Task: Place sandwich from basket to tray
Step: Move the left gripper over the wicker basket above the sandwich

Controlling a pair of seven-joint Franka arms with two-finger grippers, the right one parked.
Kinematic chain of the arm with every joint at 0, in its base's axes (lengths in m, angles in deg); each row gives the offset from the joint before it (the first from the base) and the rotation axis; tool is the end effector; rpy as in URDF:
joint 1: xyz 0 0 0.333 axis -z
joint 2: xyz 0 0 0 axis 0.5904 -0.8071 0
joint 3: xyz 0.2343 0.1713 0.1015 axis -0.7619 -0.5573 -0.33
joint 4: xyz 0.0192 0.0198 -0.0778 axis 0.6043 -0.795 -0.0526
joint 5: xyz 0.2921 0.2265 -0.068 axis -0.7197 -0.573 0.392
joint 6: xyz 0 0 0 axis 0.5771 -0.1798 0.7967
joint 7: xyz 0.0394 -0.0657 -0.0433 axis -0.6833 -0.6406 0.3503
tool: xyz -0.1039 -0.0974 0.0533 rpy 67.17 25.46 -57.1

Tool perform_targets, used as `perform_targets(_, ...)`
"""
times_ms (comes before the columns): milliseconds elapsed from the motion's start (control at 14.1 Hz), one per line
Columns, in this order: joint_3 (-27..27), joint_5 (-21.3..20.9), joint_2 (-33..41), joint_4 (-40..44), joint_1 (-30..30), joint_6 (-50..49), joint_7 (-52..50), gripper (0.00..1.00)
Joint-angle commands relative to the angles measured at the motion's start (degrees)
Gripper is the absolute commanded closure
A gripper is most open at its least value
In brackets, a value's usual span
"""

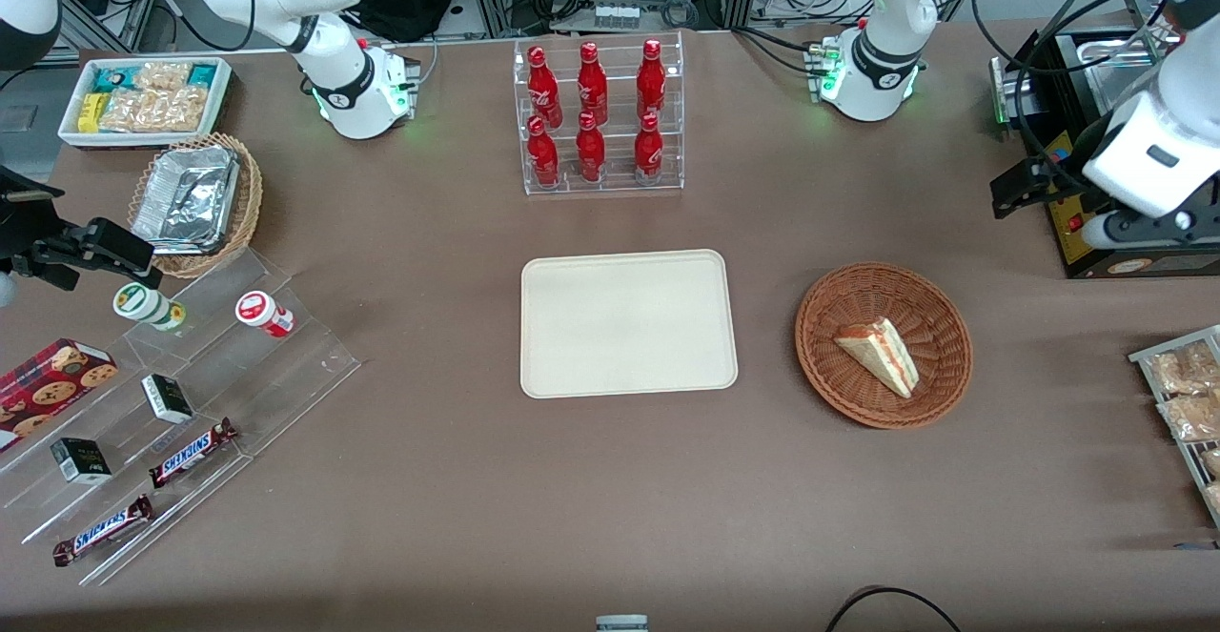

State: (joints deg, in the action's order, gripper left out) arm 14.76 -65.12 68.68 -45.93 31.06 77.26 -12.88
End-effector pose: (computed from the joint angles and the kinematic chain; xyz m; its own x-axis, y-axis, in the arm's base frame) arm 0.5236 -0.0523 0.5547 0.9900 0.0399 -0.1352 0.0340 -0.9984 -0.0456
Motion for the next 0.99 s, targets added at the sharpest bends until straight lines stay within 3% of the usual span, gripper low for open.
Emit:
perform_targets(0,-0.41,-0.88,-3.48,-1.03,0.65,1.74,-1.37,0.0)
perform_targets(142,-0.41,-0.44,-3.32,-6.63,0.65,8.74,-2.59,0.0)
perform_targets(567,1.87,-0.79,-2.17,-27.73,0.82,36.51,-24.01,0.0)
perform_targets(921,2.41,-0.79,-3.31,-39.0,0.91,53.32,-34.22,0.0)
